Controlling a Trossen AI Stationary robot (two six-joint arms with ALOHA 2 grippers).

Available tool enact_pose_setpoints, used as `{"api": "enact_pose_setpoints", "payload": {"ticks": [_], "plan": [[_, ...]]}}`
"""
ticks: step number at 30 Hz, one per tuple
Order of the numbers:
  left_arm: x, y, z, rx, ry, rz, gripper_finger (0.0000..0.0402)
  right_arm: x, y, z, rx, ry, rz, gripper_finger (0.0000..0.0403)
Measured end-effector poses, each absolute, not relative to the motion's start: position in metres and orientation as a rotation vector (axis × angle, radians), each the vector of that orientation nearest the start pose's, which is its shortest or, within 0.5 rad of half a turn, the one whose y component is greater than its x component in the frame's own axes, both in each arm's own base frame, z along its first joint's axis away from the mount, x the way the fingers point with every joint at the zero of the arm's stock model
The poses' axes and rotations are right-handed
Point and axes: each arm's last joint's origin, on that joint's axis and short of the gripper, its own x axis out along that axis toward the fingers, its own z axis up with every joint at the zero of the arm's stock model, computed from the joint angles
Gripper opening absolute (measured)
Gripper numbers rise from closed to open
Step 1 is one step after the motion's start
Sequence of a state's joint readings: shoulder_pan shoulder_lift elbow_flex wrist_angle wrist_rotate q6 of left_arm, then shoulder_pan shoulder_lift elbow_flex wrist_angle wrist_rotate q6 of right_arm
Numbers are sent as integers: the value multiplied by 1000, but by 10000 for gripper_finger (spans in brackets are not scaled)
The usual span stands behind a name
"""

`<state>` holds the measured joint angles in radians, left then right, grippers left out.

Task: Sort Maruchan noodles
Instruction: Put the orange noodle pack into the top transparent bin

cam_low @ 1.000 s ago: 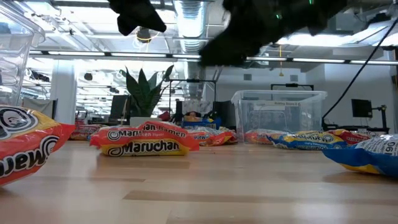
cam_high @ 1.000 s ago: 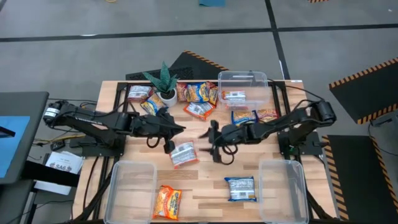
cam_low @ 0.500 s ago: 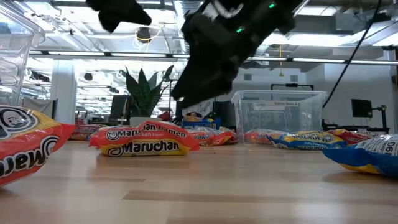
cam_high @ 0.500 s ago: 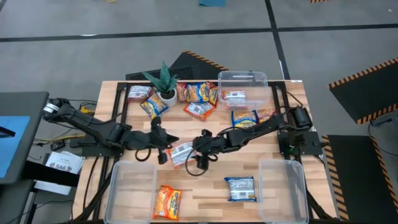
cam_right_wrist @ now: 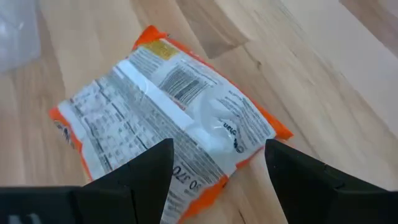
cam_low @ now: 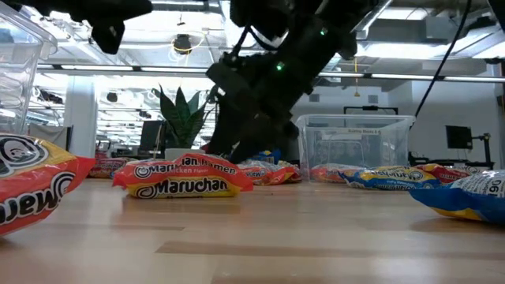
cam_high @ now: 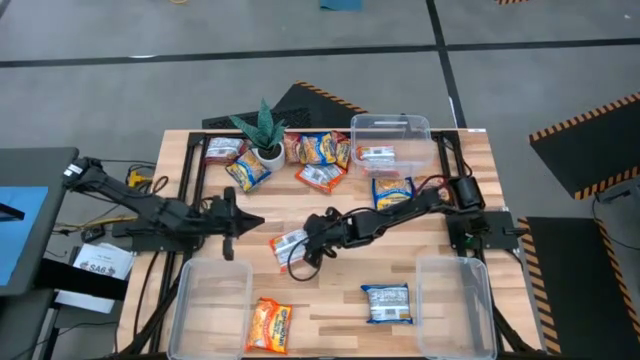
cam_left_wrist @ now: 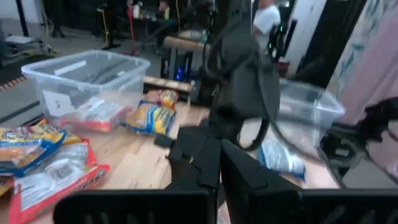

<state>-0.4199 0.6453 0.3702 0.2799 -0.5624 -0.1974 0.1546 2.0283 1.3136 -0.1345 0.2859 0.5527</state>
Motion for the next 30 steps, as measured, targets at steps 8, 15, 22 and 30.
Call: {"api": "enact_pose_setpoints", "payload": {"ticks": [8, 15, 22, 30], "plan": [[140, -47, 258, -218, -35, 79, 0, 422, 65, 138, 386, 787, -371, 276], [141, -48, 257, -215, -27, 80, 0, 420, 70, 125, 360, 837, -377, 233], [141, -48, 257, -215, -28, 79, 0, 413, 66, 127, 247, 906, -394, 23], [141, -48, 254, -204, -4, 81, 0, 379, 53, 157, 142, 1025, -493, 16]]}}
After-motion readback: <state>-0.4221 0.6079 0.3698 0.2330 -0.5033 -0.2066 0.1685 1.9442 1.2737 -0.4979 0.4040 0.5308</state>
